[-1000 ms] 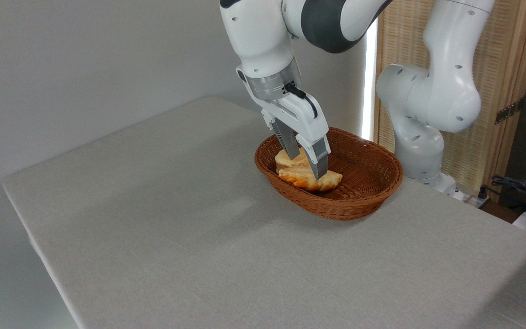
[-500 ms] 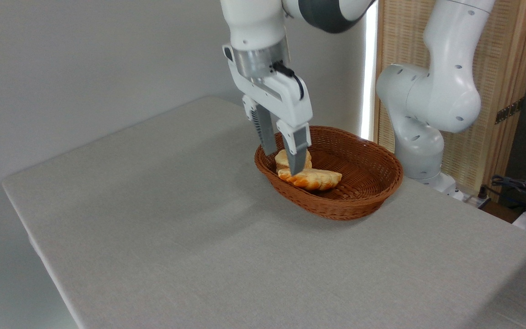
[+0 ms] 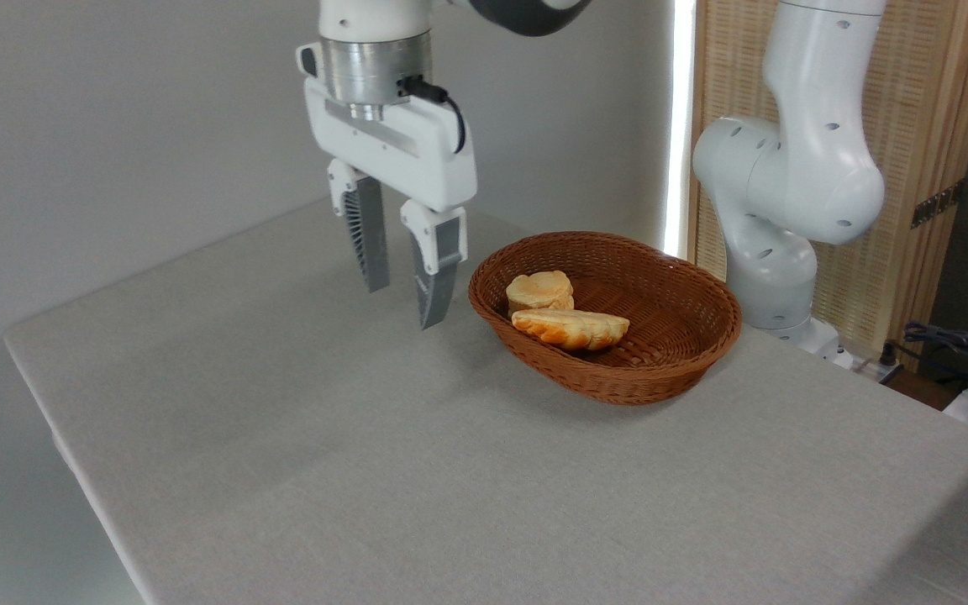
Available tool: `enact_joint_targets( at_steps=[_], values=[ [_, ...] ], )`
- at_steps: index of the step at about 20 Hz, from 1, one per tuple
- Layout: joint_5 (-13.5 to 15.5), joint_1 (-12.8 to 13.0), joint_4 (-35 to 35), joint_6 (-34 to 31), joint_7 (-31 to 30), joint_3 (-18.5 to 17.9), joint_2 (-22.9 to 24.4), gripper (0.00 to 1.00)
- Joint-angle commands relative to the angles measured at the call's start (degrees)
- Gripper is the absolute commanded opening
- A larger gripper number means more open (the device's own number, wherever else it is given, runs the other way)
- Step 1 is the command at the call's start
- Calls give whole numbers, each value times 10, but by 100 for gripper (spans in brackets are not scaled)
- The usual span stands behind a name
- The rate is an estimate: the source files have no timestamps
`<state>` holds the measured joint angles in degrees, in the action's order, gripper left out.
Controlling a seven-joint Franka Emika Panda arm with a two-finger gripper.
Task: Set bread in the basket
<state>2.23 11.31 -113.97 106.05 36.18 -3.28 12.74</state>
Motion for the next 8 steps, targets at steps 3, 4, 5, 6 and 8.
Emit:
enact_joint_targets(
  at_steps=[3, 4, 5, 6, 8],
  values=[
    [1, 13, 70, -1, -32, -2, -63, 100],
    [1, 13, 75, -1, -31, -2, -68, 100],
    [1, 13, 75, -2, -31, -3, -69, 100],
    [1, 13, 75, -4, -30, -3, -69, 100],
    [3, 13, 75, -3, -29, -6, -69, 100]
  ],
)
